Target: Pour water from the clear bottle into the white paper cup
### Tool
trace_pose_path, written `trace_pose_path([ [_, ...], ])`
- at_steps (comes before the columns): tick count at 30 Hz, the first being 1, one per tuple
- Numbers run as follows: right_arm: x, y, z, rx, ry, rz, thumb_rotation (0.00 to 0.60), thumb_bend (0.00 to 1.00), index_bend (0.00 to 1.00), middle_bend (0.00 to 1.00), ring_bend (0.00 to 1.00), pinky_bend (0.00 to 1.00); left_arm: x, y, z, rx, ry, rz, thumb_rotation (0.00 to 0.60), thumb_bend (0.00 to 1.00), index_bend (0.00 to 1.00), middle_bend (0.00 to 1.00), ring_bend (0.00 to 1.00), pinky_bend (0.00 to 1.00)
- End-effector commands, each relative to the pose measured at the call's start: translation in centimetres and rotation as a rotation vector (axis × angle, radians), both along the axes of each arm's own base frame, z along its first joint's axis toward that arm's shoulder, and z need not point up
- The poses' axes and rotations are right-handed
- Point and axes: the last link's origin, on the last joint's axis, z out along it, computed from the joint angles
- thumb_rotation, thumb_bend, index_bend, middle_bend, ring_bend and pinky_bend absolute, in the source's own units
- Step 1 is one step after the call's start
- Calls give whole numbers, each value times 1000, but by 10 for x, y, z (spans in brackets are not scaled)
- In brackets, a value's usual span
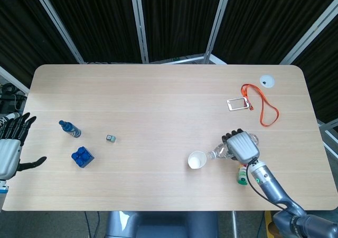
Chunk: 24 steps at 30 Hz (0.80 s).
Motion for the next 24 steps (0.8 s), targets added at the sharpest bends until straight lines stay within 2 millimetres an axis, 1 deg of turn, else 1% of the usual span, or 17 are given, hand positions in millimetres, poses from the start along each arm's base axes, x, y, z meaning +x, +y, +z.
trace_pose_path([
  [1,0,-1,-2,-8,15,6,600,455,494,630,591,538,0,0,0,-1,1,1,600,0,0,0,0,0],
  [10,-3,-4,-2,-43,77,-10,600,456,495,632,598,540,-1,1,-2,-6,5,5,600,0,0,0,0,0],
  [24,3,-3,-2,-88,161,-6,600,456,497,636,606,549,-1,2,-2,-11,5,10,600,0,0,0,0,0],
])
